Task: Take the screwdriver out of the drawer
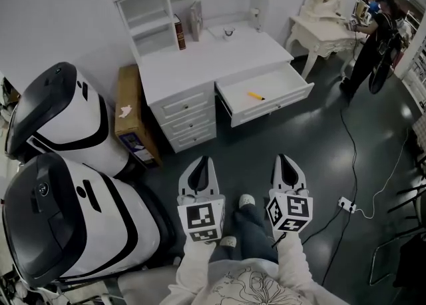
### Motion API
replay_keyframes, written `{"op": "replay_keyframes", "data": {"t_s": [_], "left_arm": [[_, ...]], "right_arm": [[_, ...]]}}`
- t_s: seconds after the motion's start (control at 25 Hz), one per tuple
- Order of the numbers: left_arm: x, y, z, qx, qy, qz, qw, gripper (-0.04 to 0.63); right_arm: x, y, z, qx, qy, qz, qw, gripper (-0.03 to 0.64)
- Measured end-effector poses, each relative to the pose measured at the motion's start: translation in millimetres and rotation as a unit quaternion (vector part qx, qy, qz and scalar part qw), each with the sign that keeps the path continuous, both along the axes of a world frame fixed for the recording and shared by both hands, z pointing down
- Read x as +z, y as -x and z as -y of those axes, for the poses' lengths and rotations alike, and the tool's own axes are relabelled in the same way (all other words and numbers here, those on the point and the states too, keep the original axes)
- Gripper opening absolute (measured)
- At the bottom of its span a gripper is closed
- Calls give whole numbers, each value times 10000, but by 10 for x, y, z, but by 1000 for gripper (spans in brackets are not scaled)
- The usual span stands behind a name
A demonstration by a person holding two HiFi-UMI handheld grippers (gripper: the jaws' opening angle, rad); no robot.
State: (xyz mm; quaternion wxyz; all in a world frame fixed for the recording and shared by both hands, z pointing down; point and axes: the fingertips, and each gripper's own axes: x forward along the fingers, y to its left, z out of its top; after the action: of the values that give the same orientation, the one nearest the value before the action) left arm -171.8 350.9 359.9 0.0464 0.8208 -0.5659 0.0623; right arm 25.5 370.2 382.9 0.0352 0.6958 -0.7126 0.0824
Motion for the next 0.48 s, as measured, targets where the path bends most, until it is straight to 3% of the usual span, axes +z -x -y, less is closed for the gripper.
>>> {"op": "replay_keyframes", "data": {"t_s": [0.48], "left_arm": [[99,-403,1167,-249,55,78,9996,12]], "right_arm": [[121,-437,1243,-232,73,63,9997,3]]}}
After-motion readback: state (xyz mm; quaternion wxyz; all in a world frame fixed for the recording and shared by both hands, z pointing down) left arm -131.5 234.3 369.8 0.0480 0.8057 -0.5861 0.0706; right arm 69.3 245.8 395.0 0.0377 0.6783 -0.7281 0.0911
